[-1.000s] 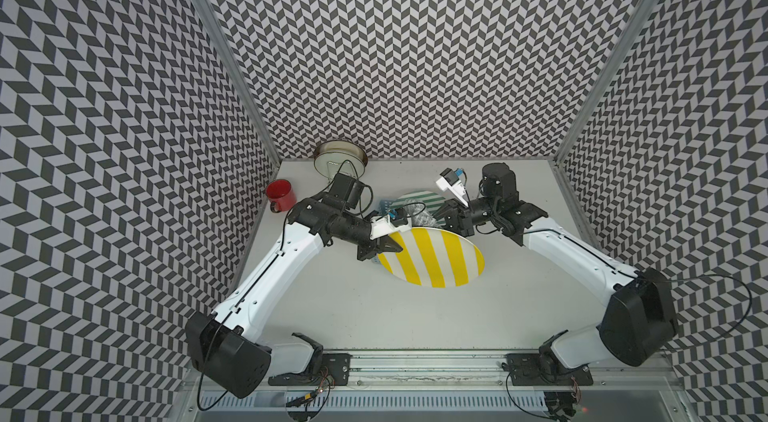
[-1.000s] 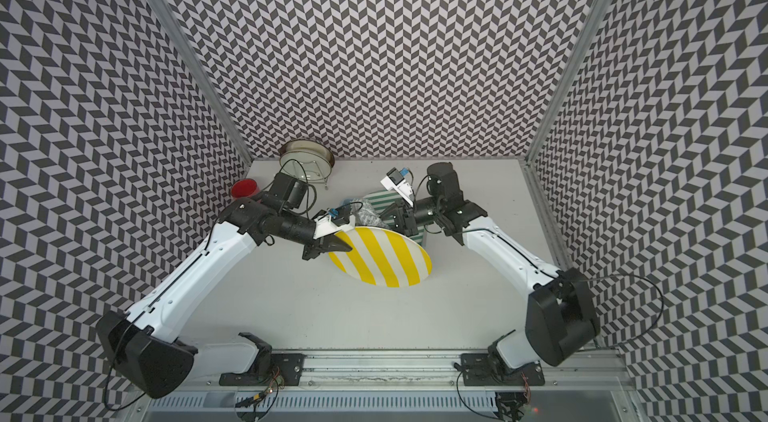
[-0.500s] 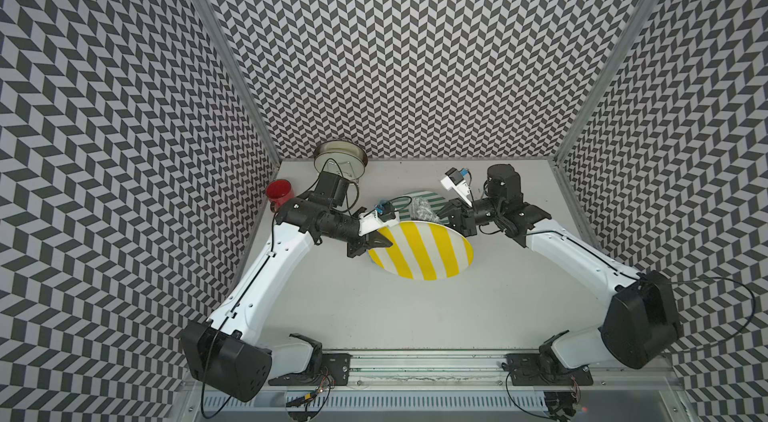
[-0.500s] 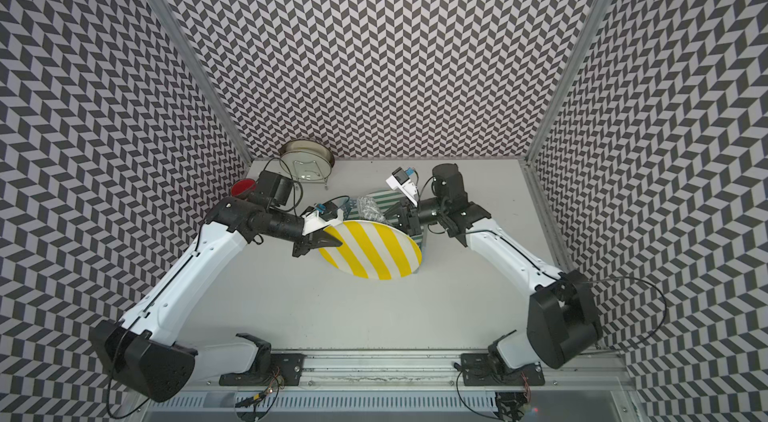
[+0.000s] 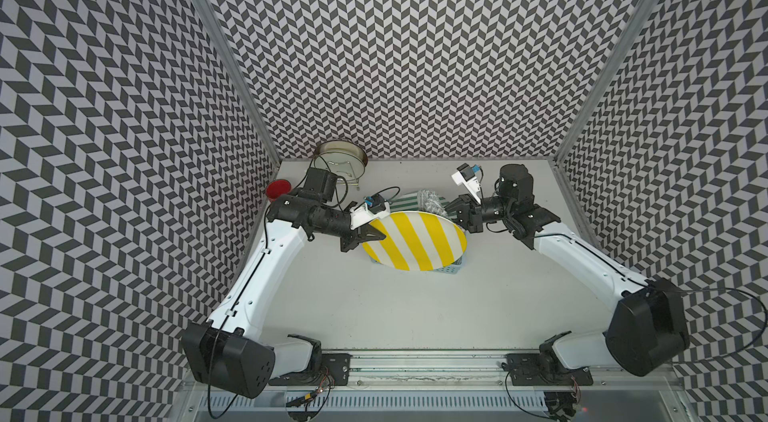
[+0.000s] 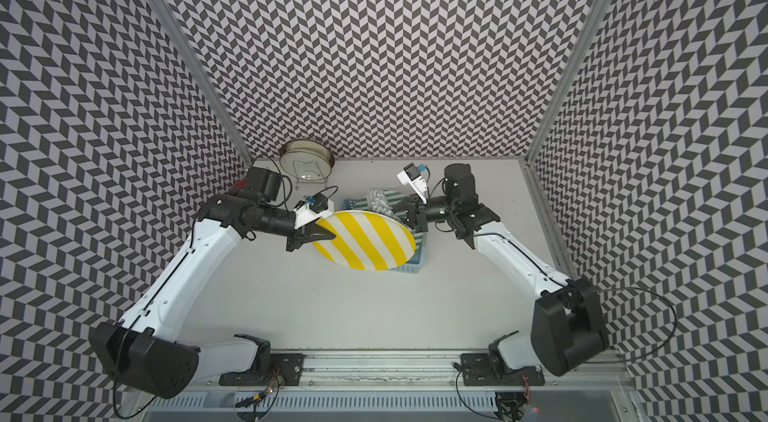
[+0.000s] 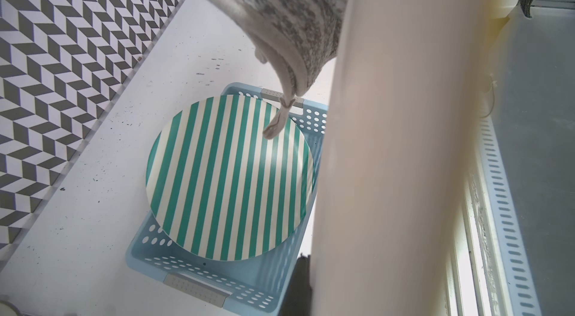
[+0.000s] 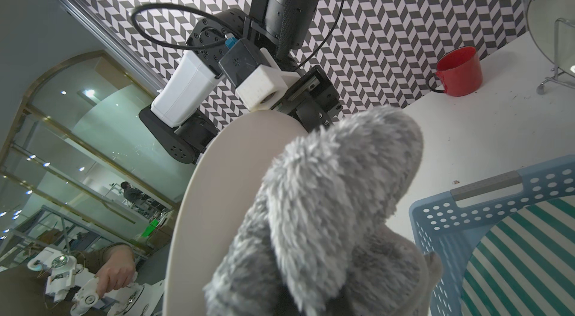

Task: Wipe the wet plate dry
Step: Wipe the plate with towel.

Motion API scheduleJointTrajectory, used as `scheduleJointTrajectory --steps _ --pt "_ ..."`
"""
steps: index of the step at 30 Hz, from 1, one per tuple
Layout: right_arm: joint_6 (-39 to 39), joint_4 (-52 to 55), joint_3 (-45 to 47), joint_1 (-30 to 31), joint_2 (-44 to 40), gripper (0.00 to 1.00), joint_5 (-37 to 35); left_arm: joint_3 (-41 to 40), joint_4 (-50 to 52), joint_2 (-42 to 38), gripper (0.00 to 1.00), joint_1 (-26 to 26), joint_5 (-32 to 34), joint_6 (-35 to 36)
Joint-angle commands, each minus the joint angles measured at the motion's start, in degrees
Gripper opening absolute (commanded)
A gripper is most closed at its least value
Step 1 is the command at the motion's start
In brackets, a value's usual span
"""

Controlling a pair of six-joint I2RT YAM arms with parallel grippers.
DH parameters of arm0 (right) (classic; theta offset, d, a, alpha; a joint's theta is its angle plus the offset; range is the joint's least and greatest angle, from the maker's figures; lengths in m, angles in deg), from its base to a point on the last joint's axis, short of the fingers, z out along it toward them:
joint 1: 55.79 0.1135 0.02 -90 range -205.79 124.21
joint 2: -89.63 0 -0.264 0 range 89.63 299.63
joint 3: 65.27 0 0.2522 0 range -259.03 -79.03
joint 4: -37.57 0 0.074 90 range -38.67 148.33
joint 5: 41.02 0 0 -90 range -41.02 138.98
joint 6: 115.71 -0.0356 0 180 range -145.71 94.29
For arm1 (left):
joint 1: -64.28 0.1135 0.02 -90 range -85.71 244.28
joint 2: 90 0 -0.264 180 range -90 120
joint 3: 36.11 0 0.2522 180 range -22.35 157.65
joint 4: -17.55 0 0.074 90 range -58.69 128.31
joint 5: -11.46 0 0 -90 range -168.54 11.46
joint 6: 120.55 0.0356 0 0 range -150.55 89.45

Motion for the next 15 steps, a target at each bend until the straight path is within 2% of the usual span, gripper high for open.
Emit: scheduleJointTrajectory --steps 1,15 --pt "-2.07 -3.78 0.96 -0.01 -2.68 0.0 3.48 3.03 -1.73 1.0 0.0 2.74 0.14 -2.37" --pt "-2.03 -3.86 2.56 -0.81 -3.77 0.0 1.99 6.56 -1.37 3.27 0.0 6.63 -4.32 -4.96"
